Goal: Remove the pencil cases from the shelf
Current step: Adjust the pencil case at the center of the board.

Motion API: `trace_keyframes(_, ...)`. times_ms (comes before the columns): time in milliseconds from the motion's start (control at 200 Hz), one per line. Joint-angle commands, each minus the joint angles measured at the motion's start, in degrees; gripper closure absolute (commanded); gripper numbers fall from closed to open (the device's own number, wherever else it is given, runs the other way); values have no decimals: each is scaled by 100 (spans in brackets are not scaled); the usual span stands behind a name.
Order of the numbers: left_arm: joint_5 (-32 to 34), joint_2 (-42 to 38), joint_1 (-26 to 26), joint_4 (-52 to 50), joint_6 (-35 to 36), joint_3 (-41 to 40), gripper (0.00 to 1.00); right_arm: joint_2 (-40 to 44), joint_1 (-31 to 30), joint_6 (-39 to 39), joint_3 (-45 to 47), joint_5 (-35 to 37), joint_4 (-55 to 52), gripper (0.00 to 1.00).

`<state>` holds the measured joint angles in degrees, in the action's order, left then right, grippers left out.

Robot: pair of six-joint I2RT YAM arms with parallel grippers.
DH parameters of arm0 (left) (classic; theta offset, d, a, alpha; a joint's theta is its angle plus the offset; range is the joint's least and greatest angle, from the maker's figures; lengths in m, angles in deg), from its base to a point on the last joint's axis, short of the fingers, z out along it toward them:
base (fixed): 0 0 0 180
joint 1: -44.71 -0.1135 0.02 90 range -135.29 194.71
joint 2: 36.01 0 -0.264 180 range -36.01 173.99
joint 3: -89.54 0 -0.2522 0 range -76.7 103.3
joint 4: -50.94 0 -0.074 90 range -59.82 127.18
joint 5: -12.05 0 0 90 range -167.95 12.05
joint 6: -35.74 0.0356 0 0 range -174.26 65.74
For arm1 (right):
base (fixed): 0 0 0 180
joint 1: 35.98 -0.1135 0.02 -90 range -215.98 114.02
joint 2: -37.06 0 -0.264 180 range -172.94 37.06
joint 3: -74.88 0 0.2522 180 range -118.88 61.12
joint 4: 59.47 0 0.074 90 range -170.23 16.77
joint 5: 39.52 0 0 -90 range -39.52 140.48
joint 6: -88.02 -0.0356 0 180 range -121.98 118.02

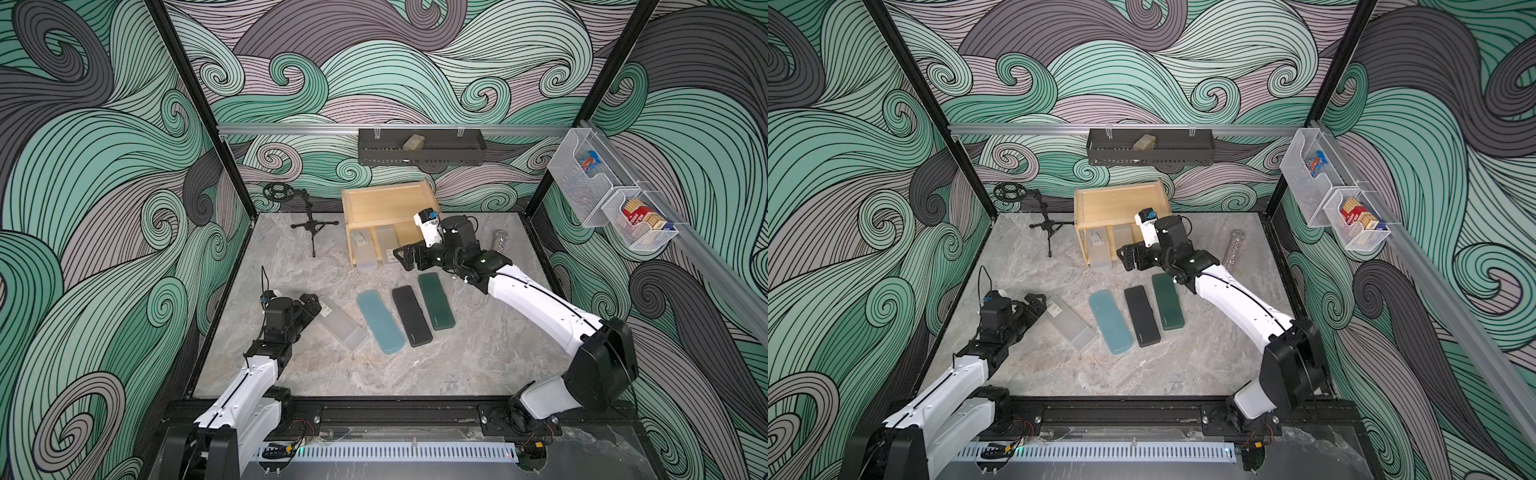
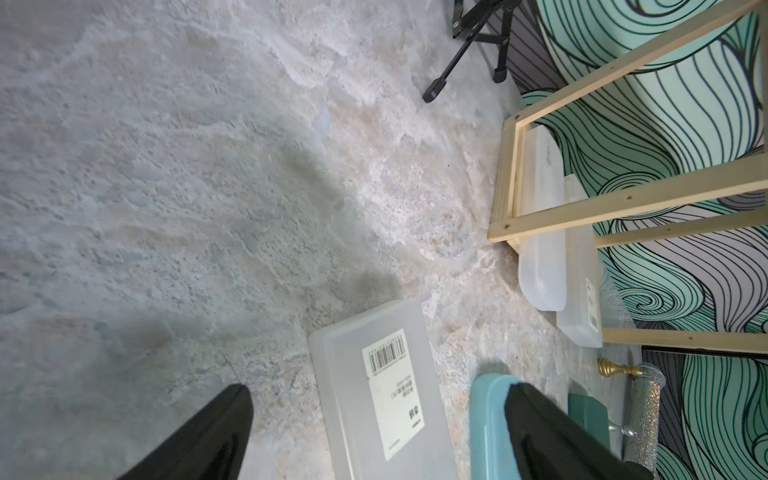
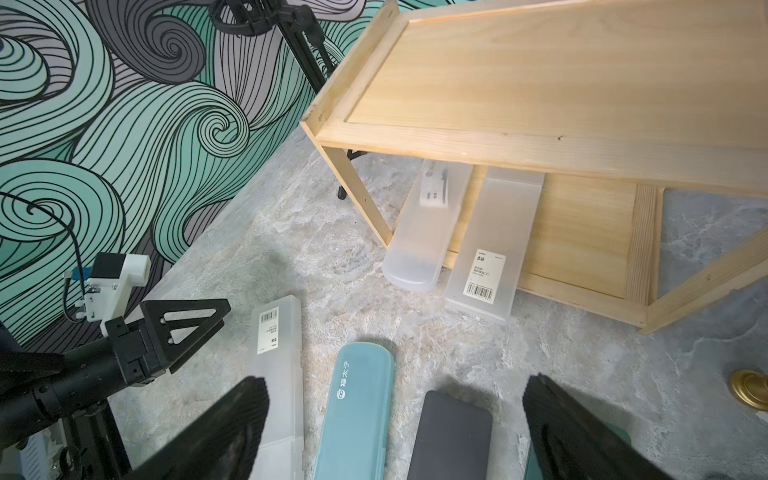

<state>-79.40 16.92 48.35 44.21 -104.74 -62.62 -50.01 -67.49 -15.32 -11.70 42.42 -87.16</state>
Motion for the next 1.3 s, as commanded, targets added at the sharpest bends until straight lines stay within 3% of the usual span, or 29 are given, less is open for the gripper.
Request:
trace_keyframes(0, -377, 366, 61, 857, -236, -19, 1, -59, 63, 172, -65, -205, -141, 0)
trace_keyframes(355, -664, 1436, 397, 1771, -390, 272, 1, -119, 312, 224, 192, -155, -134, 0)
trace_keyframes(665, -1051, 2481, 751, 2154, -138, 1019, 2, -836, 393, 182, 213, 53, 291, 0)
trace_keyframes(1296, -176, 1429, 772, 757, 1039, 1643, 1, -3174, 192, 70, -1325, 1065, 897, 0)
